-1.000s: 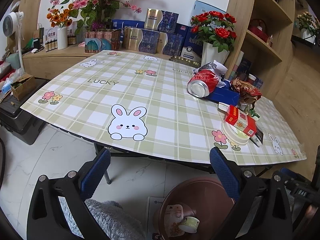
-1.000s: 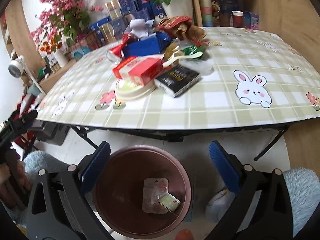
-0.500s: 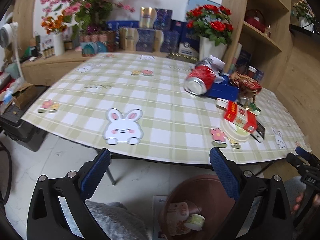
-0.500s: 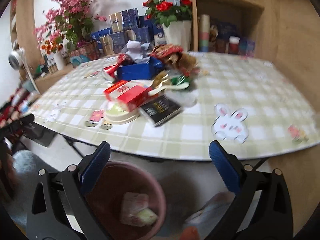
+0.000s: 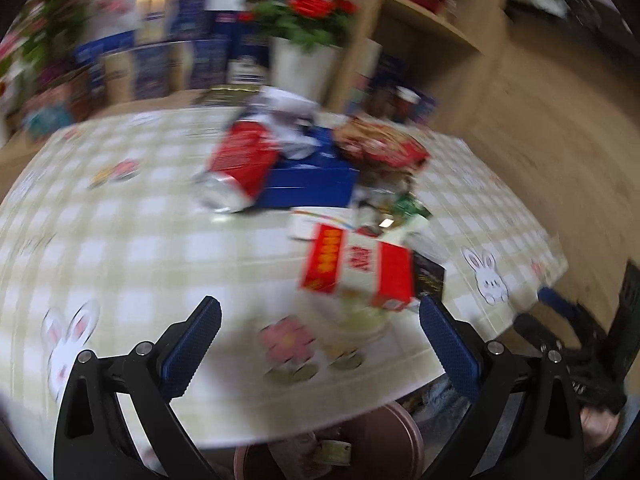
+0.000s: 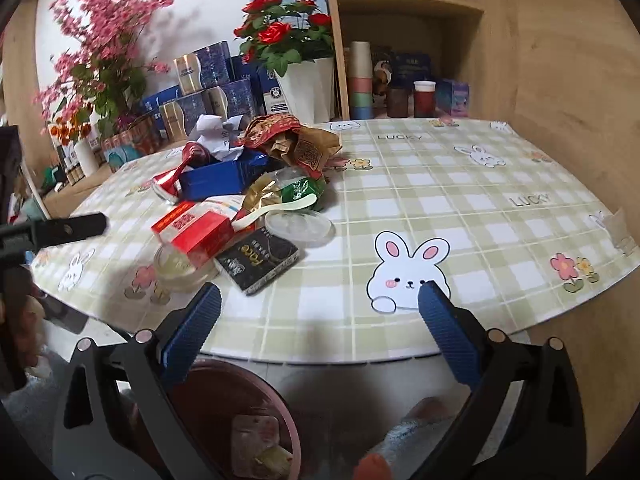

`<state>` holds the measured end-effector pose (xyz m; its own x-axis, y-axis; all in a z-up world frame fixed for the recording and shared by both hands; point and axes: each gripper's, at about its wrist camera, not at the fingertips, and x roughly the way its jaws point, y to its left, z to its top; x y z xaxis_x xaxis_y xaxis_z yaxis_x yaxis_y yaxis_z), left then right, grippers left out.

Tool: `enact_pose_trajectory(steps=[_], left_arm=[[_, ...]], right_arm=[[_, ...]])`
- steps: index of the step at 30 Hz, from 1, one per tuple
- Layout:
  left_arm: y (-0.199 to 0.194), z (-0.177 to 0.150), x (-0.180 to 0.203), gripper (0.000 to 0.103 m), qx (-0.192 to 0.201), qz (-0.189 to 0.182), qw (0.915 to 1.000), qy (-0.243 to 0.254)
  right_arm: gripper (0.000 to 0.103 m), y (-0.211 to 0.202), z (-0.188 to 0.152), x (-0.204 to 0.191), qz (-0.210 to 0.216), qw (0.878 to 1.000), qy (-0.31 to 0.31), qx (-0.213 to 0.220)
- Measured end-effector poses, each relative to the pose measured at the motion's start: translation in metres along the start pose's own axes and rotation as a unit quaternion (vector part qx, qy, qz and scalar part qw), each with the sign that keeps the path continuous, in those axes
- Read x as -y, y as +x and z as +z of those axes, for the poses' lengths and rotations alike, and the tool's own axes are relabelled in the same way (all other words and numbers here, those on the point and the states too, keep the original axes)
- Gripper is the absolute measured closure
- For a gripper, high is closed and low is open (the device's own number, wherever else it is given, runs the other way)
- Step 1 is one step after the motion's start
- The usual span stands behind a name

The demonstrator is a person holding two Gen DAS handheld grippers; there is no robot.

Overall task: Collect trash
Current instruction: 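Grasp the red cigarette box with the left tool and lift it, then hold the red box in the left tool while the right tool grasps a white plastic fork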

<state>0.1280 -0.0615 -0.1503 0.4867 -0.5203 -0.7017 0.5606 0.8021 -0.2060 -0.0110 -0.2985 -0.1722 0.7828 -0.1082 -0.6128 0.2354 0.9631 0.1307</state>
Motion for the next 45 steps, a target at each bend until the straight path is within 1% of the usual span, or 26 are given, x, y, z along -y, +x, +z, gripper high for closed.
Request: enact_pose_trajectory(steps=[2,4,7,9,13,17,20,22,23,24,26,29,32,34,36,37,39,40,42,45], left_arm=[[0.02,0.008,0.011,0.006,-0.021,-0.007,0.9997,0.013],[0.034,0.013,0.015,0.006,-0.034,-0.013,0.9993,0.012],[0.052,0.02,0.021,0.006,-0.053,-0.033,0.998,0.009],[0.064,0.023,0.026,0.006,-0.067,-0.022,0.9974,0.017],[0.079,0.025,0.033,0.006,-0.08,-0.005,0.9959,0.041],[0.095,0.023,0.038,0.006,-0.099,0.029,0.9923,0.07],[0.105,0.023,0.035,0.006,-0.114,0.035,0.9908,0.063],[0.105,0.023,0.031,0.007,-0.111,0.034,0.9923,0.045],[0.104,0.024,0.029,0.015,-0.108,0.033,0.9929,0.038],[0.104,0.024,0.027,0.015,-0.11,0.034,0.9928,0.034],[0.099,0.025,0.024,0.015,-0.104,0.044,0.9932,0.026],[0.075,0.029,0.015,0.015,-0.07,0.03,0.9971,-0.008],[0.055,0.03,0.007,0.015,-0.044,0.03,0.9982,-0.026],[0.037,0.028,0.001,0.015,-0.027,0.039,0.9983,-0.035],[0.019,0.023,-0.004,0.015,-0.01,0.055,0.9972,-0.051],[0.007,0.016,-0.011,0.015,0.001,0.057,0.9958,-0.072],[-0.007,0.005,-0.022,0.015,0.01,0.061,0.9927,-0.104],[-0.014,-0.003,-0.029,0.015,0.014,0.069,0.9904,-0.119],[-0.029,-0.016,-0.039,0.015,0.02,0.084,0.9868,-0.137],[-0.047,-0.033,-0.047,0.015,0.027,0.1,0.9854,-0.135]], right_arm=[[0.006,0.004,0.005,0.002,0.0,1.0,-0.006,0.007],[0.006,0.009,0.01,0.007,-0.012,1.0,-0.005,0.016],[0.006,0.012,0.01,0.018,-0.006,1.0,0.019,0.016],[0.006,0.013,0.007,0.022,0.002,1.0,0.029,0.011],[0.006,0.016,0.006,0.028,0.014,0.999,0.044,0.007],[0.006,0.017,0.003,0.036,0.021,0.998,0.064,0.005],[0.006,0.019,0.0,0.037,0.031,0.997,0.071,0.001],[0.006,0.02,0.0,0.036,0.036,0.997,0.07,-0.001],[0.006,0.022,-0.001,0.035,0.037,0.997,0.069,-0.003],[0.006,0.023,-0.002,0.035,0.038,0.997,0.069,-0.006],[0.006,0.025,-0.002,0.033,0.04,0.997,0.068,-0.01],[0.006,0.027,-0.003,0.033,0.047,0.996,0.07,-0.012],[0.006,0.029,-0.003,0.035,0.049,0.996,0.077,-0.014],[0.006,0.031,-0.003,0.033,0.04,0.996,0.074,-0.015],[0.006,0.033,-0.002,0.031,0.038,0.997,0.067,-0.016],[0.006,0.034,-0.002,0.029,0.04,0.997,0.063,-0.019],[0.006,0.036,-0.002,0.027,0.038,0.997,0.059,-0.023],[0.006,0.038,-0.001,0.026,0.03,0.998,0.056,-0.024],[0.006,0.043,0.002,0.025,0.034,0.997,0.054,-0.035],[0.006,0.05,0.01,0.025,0.056,0.996,0.06,-0.04]])
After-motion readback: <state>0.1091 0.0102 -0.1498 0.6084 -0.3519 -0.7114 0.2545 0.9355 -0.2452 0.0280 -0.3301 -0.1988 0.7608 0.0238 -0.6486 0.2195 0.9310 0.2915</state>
